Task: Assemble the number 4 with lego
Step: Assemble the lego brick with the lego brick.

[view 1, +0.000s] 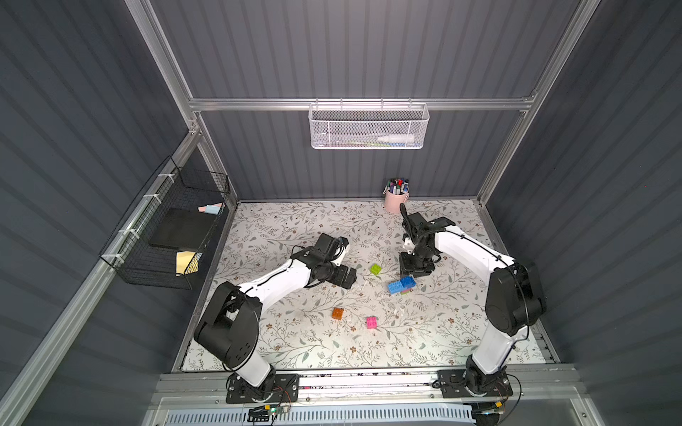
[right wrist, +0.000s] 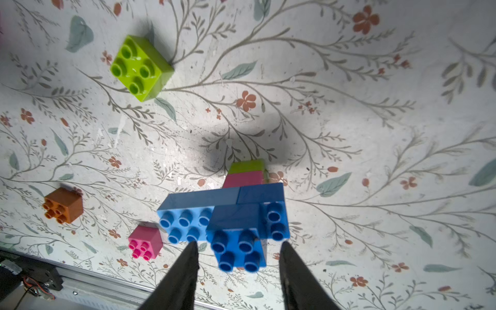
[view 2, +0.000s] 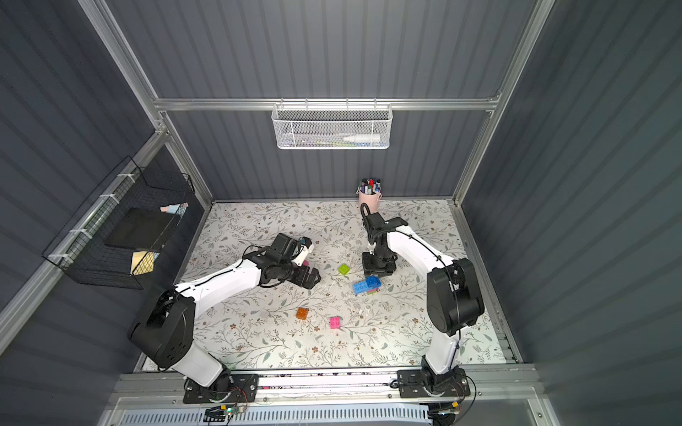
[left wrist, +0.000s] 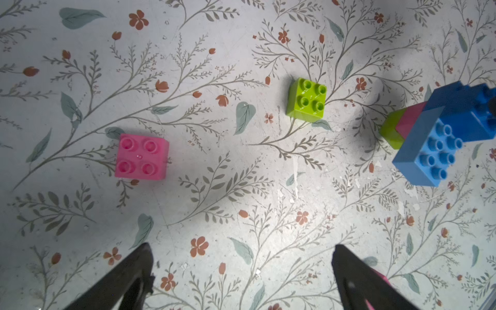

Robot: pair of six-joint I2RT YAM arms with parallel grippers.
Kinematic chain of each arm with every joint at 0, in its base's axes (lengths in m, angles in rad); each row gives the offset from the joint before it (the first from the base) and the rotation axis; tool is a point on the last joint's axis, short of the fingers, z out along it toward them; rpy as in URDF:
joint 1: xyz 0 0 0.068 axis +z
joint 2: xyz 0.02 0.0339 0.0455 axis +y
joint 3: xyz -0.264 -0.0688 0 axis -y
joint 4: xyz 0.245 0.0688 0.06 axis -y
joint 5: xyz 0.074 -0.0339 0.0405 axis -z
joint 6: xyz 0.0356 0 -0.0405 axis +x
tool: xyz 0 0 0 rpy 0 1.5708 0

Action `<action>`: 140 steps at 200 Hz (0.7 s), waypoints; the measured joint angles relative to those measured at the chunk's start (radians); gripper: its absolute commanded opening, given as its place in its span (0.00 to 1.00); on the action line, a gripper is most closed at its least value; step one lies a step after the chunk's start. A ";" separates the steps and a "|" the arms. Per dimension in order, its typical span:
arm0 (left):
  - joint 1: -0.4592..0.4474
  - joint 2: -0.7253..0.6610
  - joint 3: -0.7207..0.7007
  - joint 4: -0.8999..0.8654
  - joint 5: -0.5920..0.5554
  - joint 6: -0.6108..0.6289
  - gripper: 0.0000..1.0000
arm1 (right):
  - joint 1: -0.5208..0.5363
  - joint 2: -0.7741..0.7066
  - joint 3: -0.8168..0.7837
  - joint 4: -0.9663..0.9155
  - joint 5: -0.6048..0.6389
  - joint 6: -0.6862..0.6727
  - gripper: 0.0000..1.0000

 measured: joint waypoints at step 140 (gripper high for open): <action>0.016 -0.164 -0.108 -0.089 -0.134 -0.063 0.99 | 0.134 0.239 0.348 0.013 -0.026 -0.162 0.69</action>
